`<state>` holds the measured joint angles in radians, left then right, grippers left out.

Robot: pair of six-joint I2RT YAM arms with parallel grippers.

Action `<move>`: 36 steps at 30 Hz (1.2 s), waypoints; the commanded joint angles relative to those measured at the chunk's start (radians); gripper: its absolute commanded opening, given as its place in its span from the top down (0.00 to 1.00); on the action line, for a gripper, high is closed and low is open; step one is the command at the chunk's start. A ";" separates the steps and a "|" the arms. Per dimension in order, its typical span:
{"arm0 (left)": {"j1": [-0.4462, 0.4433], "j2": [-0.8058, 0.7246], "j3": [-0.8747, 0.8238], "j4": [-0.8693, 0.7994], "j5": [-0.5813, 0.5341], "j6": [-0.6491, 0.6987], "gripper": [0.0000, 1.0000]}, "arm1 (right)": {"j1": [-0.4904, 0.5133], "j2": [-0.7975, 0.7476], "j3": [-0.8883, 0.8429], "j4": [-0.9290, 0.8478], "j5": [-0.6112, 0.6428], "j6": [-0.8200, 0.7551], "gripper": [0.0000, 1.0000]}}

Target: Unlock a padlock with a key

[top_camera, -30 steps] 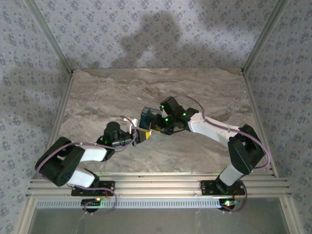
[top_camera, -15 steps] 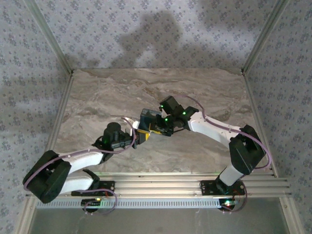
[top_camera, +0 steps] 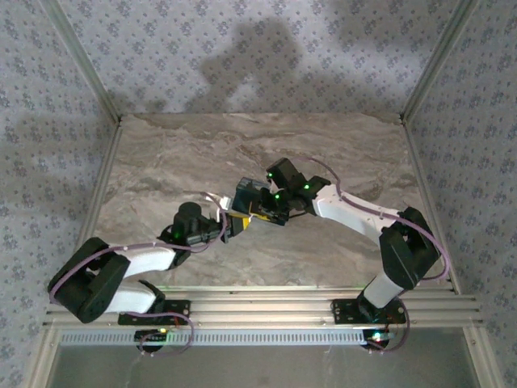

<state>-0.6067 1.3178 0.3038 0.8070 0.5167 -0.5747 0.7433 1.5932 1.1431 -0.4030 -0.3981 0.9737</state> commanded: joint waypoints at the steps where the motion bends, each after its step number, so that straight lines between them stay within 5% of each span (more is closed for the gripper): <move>1: 0.035 -0.035 0.046 0.270 0.022 -0.067 1.00 | 0.022 0.009 -0.024 -0.031 -0.134 0.013 1.00; 9: 0.068 -0.073 0.096 0.124 0.076 -0.062 1.00 | -0.013 0.004 -0.026 -0.042 -0.180 -0.003 1.00; 20: 0.064 -0.151 0.121 -0.217 -0.040 0.184 1.00 | -0.055 -0.015 -0.014 -0.044 -0.207 0.005 1.00; 36: 0.041 -0.194 0.063 -0.282 -0.125 0.202 1.00 | -0.071 -0.013 -0.006 -0.015 -0.214 0.028 1.00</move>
<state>-0.5785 1.1526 0.3767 0.5003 0.4816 -0.3775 0.6781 1.5932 1.1412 -0.3637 -0.5766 0.9989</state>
